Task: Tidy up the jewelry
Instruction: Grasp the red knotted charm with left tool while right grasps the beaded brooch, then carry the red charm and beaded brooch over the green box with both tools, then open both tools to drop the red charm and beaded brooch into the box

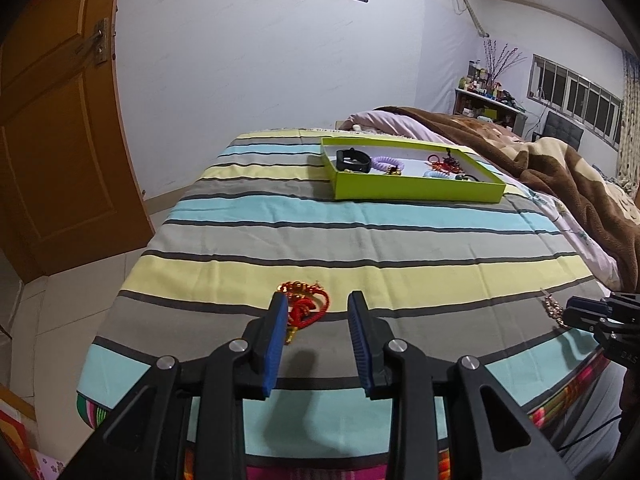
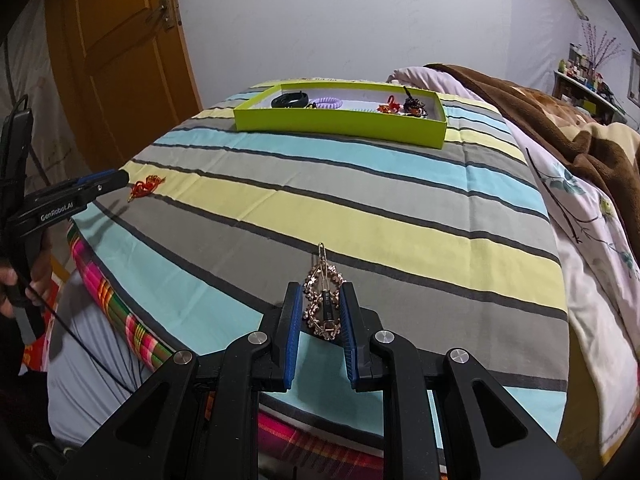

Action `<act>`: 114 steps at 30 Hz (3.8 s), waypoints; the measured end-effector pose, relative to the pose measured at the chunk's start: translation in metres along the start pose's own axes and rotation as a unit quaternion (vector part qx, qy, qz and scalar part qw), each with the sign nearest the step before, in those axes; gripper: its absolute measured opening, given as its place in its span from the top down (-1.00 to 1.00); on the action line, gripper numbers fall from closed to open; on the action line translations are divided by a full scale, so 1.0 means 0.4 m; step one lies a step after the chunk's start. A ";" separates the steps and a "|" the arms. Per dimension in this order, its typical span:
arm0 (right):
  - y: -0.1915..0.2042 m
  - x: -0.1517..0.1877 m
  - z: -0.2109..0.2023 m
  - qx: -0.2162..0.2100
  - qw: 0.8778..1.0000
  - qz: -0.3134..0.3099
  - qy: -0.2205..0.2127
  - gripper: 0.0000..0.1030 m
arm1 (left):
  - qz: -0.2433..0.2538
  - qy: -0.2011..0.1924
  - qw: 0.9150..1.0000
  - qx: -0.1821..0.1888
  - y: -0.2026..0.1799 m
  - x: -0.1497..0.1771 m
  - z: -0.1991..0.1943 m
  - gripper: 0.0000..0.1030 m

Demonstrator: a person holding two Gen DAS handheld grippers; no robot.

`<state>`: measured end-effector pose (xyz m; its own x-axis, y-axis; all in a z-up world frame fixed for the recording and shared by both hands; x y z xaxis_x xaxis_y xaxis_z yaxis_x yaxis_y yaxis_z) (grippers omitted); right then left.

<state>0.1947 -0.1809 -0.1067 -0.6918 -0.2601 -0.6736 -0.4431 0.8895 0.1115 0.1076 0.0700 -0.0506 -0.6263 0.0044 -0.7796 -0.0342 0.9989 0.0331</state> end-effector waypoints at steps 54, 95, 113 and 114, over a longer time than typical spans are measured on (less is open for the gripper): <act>-0.012 -0.067 0.008 0.015 1.000 0.005 -0.024 0.92 | 0.009 0.012 0.999 0.036 -0.058 -0.031 0.055 0.79; -0.093 -0.462 0.241 0.021 0.999 -0.004 -0.047 0.92 | 0.056 -0.023 0.995 0.076 -0.181 -0.367 0.315 0.79; -0.123 -0.468 0.373 0.013 1.000 0.008 -0.005 0.91 | 0.042 0.031 0.994 0.092 -0.173 -0.327 0.430 0.77; -0.123 -0.468 0.373 0.014 1.000 0.008 -0.004 0.90 | 0.040 0.031 0.994 0.095 -0.172 -0.326 0.429 0.77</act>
<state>0.4311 -0.1200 -0.0951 -0.6938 -0.2422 -0.6782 -0.4151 0.9040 0.1018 0.3253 0.0087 -0.0583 -0.6674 0.0872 -0.7396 0.1624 0.9863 -0.0303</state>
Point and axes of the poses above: each gripper's, at about its wrist camera, not at the fingertips, and z roughly the way its jaws point, y to its left, x to its underside, the point moved 9 cm from there along z, roughly the way its jaws point, and after that the axes turned 5 degrees about z, right-handed, at the moved point
